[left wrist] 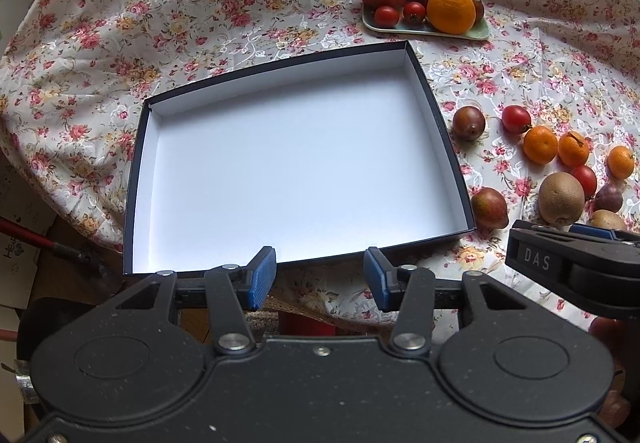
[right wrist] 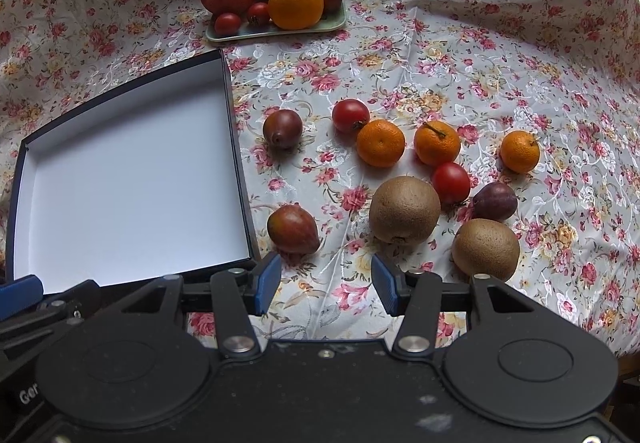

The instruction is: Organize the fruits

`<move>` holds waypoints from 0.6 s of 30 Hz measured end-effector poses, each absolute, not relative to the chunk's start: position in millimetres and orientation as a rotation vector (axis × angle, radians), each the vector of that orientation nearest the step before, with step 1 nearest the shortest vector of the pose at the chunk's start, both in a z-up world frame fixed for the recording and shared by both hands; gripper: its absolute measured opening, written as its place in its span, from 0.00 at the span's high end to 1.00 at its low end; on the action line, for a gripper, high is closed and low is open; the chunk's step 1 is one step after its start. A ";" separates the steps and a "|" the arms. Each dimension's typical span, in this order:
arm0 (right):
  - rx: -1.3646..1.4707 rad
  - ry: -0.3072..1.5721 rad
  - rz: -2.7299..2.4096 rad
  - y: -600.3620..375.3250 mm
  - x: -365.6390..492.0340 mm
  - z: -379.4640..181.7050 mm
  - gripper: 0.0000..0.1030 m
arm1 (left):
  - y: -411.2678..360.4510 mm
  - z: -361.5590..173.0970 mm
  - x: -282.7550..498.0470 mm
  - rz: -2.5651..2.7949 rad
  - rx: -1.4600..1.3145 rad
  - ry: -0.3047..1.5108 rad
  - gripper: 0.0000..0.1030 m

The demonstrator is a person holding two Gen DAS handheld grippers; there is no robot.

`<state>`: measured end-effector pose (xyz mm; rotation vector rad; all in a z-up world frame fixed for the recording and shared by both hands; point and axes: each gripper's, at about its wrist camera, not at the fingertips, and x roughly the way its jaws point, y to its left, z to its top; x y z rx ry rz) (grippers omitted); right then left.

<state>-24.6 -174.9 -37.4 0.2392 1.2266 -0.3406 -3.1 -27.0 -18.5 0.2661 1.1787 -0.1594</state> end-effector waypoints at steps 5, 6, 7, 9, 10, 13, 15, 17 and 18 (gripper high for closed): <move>0.239 1.250 -0.348 -176.6 -24.5 -41.7 0.49 | -32.8 -30.1 -0.5 -0.143 0.300 1.236 0.47; 0.240 1.254 -0.348 -177.0 -24.5 -42.3 0.49 | -33.8 -31.5 -0.5 -0.142 0.307 1.243 0.47; 0.242 1.257 -0.348 -177.4 -24.5 -42.5 0.49 | -34.9 -32.7 -0.6 -0.141 0.313 1.249 0.47; 0.248 1.262 -0.347 -178.2 -24.8 -42.2 0.49 | -36.9 -34.7 -0.6 -0.139 0.323 1.259 0.47; 0.251 1.263 -0.345 -178.4 -25.0 -41.7 0.49 | -38.2 -35.9 -0.3 -0.137 0.327 1.267 0.47; 0.249 1.264 -0.345 -178.8 -25.7 -41.1 0.49 | -39.4 -38.8 1.6 -0.132 0.329 1.286 0.47; 0.245 1.264 -0.347 -179.0 -26.1 -40.9 0.49 | -40.0 -39.7 2.5 -0.130 0.323 1.297 0.47; 0.244 1.267 -0.348 -179.9 -26.6 -41.0 0.49 | -40.5 -39.6 2.9 -0.131 0.316 1.302 0.47; 0.245 1.269 -0.349 -180.3 -26.6 -41.3 0.49 | -41.2 -39.6 3.1 -0.132 0.313 1.303 0.47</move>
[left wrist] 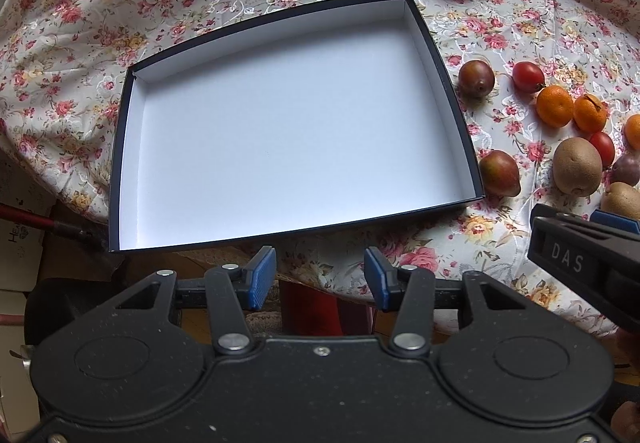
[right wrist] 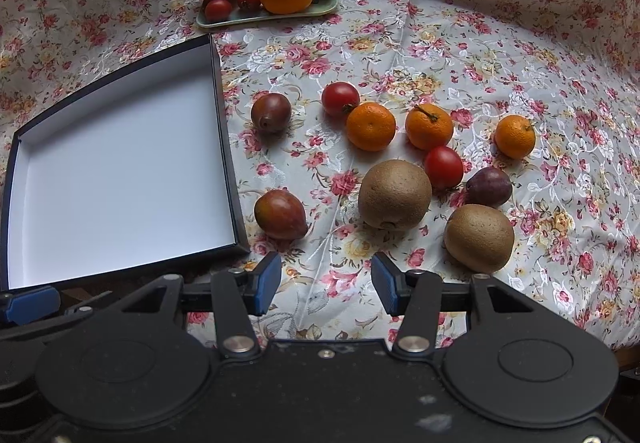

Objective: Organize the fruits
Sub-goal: 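Reach the right tool to a tangerine while the left tool moves toward a kiwi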

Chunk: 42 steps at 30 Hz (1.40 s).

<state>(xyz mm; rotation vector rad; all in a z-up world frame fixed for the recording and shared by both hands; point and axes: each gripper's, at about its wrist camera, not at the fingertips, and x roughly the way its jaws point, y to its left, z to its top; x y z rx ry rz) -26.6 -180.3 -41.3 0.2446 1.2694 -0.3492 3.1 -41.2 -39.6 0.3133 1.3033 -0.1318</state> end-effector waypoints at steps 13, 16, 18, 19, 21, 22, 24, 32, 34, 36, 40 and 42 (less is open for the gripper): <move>0.234 1.281 -0.359 -185.6 -32.0 -42.1 0.49 | -55.5 -42.5 0.5 -0.150 0.329 1.319 0.47; 0.236 1.282 -0.360 -189.3 -35.4 -41.5 0.49 | -61.6 -43.6 -1.5 -0.160 0.336 1.323 0.47; 0.236 1.280 -0.361 -192.4 -39.0 -41.0 0.49 | -66.1 -44.9 -3.2 -0.164 0.348 1.324 0.47; 0.236 1.279 -0.363 -193.7 -40.5 -40.6 0.49 | -68.3 -45.3 -3.8 -0.164 0.355 1.324 0.47; 0.238 1.278 -0.368 -197.1 -43.4 -39.9 0.49 | -73.4 -46.0 -5.1 -0.163 0.369 1.321 0.47; 0.239 1.278 -0.372 -199.1 -44.9 -39.5 0.49 | -75.7 -45.9 -5.9 -0.164 0.373 1.319 0.47; 0.243 1.278 -0.385 -204.1 -48.1 -39.0 0.49 | -81.0 -45.8 -7.4 -0.174 0.376 1.317 0.47; 0.282 1.262 -0.459 -234.3 -64.5 -37.5 0.49 | -104.8 -47.9 -15.6 -0.219 0.392 1.321 0.47; 0.295 1.248 -0.483 -243.2 -69.3 -36.0 0.49 | -109.8 -47.9 -17.5 -0.233 0.388 1.321 0.47; 0.320 1.237 -0.514 -256.8 -75.8 -33.2 0.49 | -114.7 -47.4 -20.1 -0.249 0.377 1.322 0.47; 0.417 1.230 -0.561 -284.9 -85.6 -31.3 0.49 | -124.6 -45.7 -24.7 -0.270 0.390 1.314 0.47; 0.468 1.230 -0.583 -298.1 -91.2 -30.2 0.49 | -129.1 -41.2 -25.6 -0.276 0.401 1.293 0.47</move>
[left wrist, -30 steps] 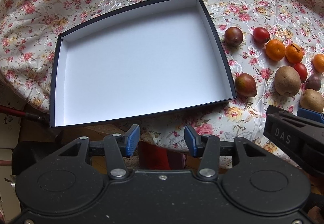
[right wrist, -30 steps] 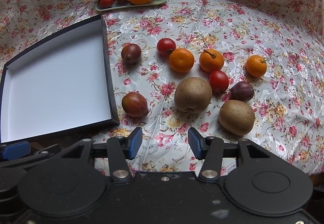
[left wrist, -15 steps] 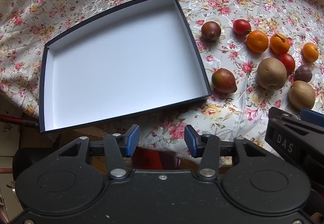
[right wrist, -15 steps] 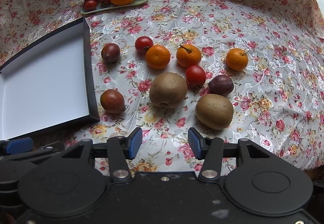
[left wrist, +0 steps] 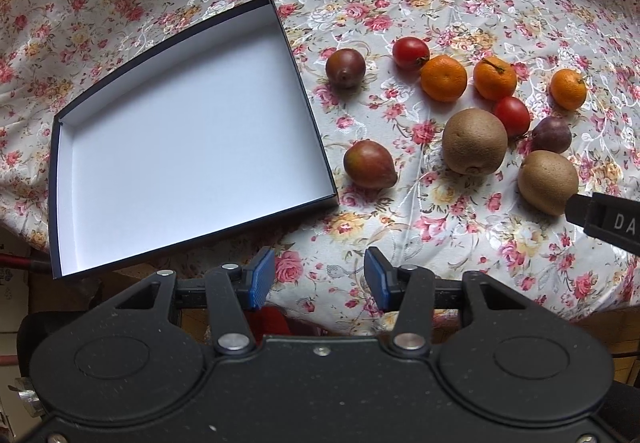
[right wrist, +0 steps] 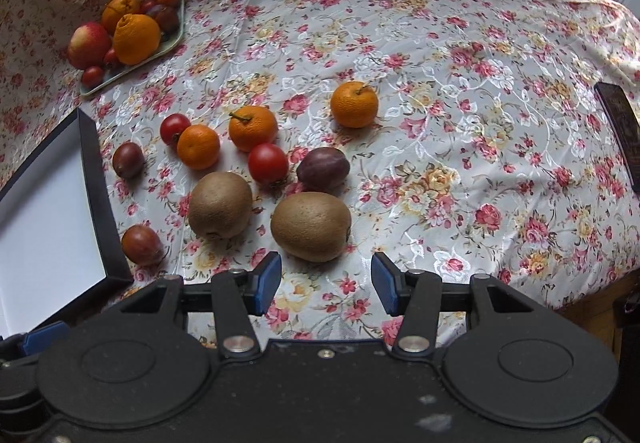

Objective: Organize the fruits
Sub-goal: 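Reach the right tool to a tangerine while the left tool moves toward a kiwi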

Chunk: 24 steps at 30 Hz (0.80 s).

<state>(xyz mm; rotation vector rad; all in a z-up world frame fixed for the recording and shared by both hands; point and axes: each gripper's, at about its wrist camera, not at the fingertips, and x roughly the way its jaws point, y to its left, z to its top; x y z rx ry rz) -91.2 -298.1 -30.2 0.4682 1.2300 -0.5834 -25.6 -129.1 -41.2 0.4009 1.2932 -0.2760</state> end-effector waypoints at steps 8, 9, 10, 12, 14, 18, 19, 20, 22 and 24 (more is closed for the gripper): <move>0.710 1.213 -0.680 -347.1 -105.1 -25.6 0.52 | -144.5 -19.3 -1.0 -0.287 0.369 1.255 0.47; 0.728 1.199 -0.710 -351.7 -105.1 -25.4 0.52 | -148.8 -17.3 4.0 -0.289 0.361 1.254 0.47; 0.750 1.177 -0.752 -357.3 -104.1 -24.8 0.52 | -153.2 -15.2 9.3 -0.292 0.358 1.252 0.47; 0.784 1.139 -0.812 -367.8 -98.3 -25.7 0.52 | -166.3 -11.0 19.4 -0.302 0.360 1.242 0.47; 0.800 1.146 -0.825 -376.9 -88.4 -29.8 0.52 | -179.0 -8.3 29.7 -0.313 0.369 1.226 0.47; 0.785 1.197 -0.794 -392.2 -64.3 -41.5 0.52 | -192.5 -16.6 43.9 -0.322 0.379 1.221 0.47; 0.774 1.196 -0.794 -394.0 -59.2 -43.5 0.52 | -194.1 -21.3 46.0 -0.322 0.383 1.232 0.47; 0.760 1.191 -0.790 -394.8 -54.6 -45.2 0.52 | -195.5 -27.6 48.3 -0.318 0.386 1.263 0.47; 0.720 1.193 -0.776 -394.7 -44.2 -48.4 0.52 | -196.3 -34.7 51.3 -0.346 0.372 1.318 0.47; 0.687 1.185 -0.757 -395.0 -36.2 -50.8 0.52 | -197.2 -36.5 51.8 -0.385 0.354 1.346 0.47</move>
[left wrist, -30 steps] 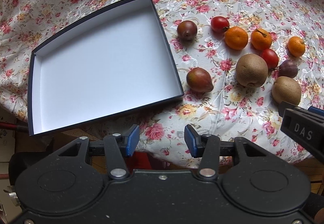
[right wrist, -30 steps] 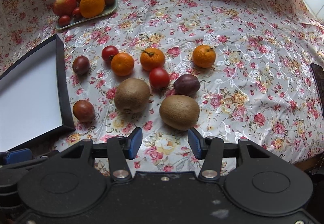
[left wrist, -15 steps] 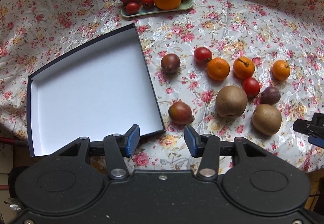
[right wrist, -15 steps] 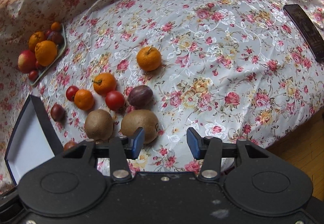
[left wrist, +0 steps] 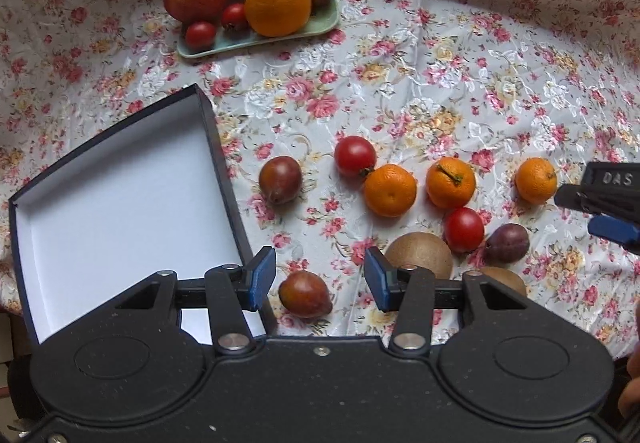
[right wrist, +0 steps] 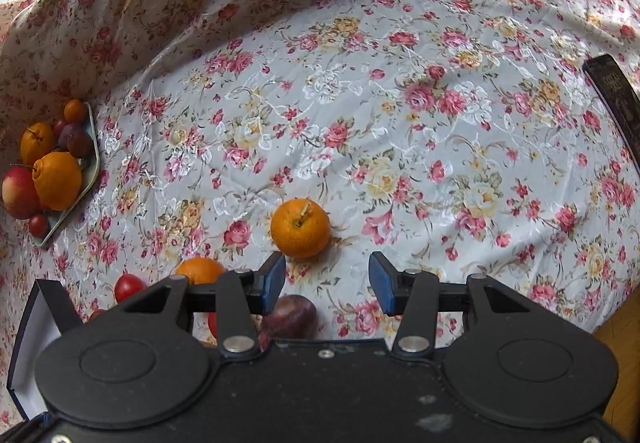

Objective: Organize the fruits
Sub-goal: 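Reach the right tool to a tangerine while the left tool moves toward a kiwi, then close the right tool on the tangerine and lift it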

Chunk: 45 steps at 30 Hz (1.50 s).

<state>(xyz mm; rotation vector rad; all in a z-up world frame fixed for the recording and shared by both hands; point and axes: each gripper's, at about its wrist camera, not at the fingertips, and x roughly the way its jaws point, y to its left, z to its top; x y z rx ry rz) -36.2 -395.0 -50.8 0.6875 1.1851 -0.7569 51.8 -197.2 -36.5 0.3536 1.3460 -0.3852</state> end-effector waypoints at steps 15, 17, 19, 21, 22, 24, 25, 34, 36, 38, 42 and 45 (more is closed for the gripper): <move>0.661 1.314 -0.774 -407.1 14.5 -100.5 0.54 | -221.3 -59.5 77.8 -0.405 0.394 1.397 0.47; 0.659 1.356 -0.770 -406.5 16.4 -111.6 0.54 | -223.2 -61.3 76.6 -0.415 0.391 1.407 0.47; 0.644 1.366 -0.768 -405.2 15.6 -118.4 0.54 | -223.5 -62.0 75.2 -0.424 0.387 1.415 0.47; 0.631 1.363 -0.767 -403.9 15.8 -118.6 0.54 | -223.3 -61.7 74.5 -0.433 0.376 1.419 0.47; 0.634 1.362 -0.764 -403.9 15.7 -119.7 0.51 | -222.9 -61.6 74.2 -0.433 0.373 1.419 0.47; 0.648 1.358 -0.754 -405.4 15.4 -121.6 0.46 | -221.4 -61.9 74.0 -0.430 0.373 1.419 0.47; 0.652 1.361 -0.739 -405.9 15.9 -122.7 0.39 | -220.6 -62.2 74.1 -0.428 0.374 1.420 0.47; 0.515 1.415 -0.623 -384.5 31.1 -134.7 0.15 | -214.8 -63.4 78.6 -0.408 0.358 1.428 0.47; 0.520 1.411 -0.626 -382.7 30.9 -135.4 0.15 | -214.5 -63.7 78.7 -0.409 0.357 1.430 0.47; 0.540 1.403 -0.629 -383.6 30.0 -135.7 0.13 | -214.8 -64.1 78.2 -0.410 0.357 1.430 0.47; 0.579 1.393 -0.652 -388.0 28.0 -134.7 0.09 | -215.5 -65.7 76.9 -0.413 0.357 1.437 0.47; 0.572 1.415 -0.646 -391.4 31.2 -133.8 0.06 | -216.7 -66.4 75.6 -0.417 0.365 1.436 0.47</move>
